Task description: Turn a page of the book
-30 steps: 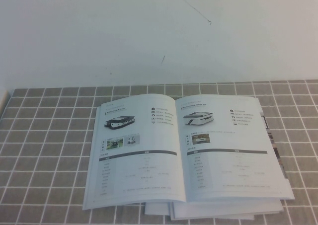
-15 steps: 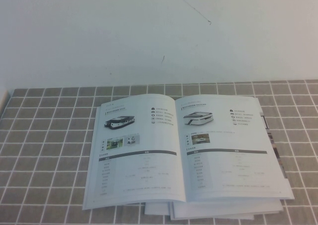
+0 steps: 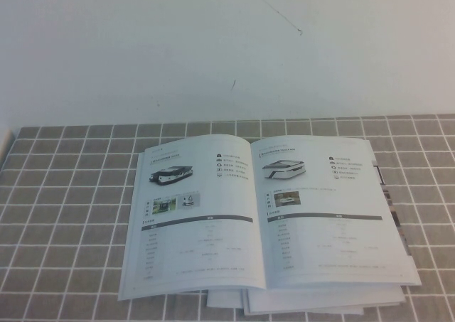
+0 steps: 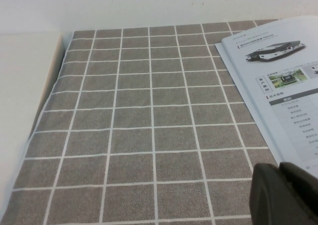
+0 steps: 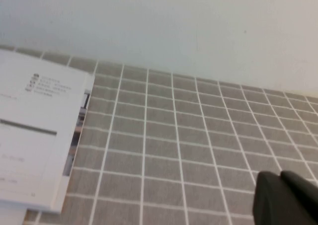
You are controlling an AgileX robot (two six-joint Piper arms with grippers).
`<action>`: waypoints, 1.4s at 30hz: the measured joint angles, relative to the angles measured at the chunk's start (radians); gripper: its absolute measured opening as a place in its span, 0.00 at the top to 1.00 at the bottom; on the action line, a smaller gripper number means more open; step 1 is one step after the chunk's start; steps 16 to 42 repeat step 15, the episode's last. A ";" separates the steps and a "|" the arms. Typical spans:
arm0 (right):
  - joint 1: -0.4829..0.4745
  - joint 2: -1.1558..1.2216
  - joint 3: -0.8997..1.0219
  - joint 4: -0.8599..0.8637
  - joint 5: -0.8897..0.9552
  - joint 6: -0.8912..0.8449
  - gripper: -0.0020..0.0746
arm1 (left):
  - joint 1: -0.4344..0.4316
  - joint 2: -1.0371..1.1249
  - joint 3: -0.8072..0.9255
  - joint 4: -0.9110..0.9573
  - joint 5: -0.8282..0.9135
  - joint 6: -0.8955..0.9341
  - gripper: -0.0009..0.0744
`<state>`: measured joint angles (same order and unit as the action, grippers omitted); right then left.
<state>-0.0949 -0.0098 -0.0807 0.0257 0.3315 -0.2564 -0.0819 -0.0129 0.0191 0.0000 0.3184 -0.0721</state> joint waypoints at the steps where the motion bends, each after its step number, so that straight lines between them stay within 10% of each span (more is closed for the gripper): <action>1: 0.000 -0.001 0.033 -0.010 -0.022 0.000 0.98 | 0.000 0.000 0.000 0.000 0.000 0.000 0.99; 42: 0.053 -0.001 0.105 -0.026 0.003 0.139 0.98 | 0.000 0.000 -0.001 0.000 0.000 -0.007 0.99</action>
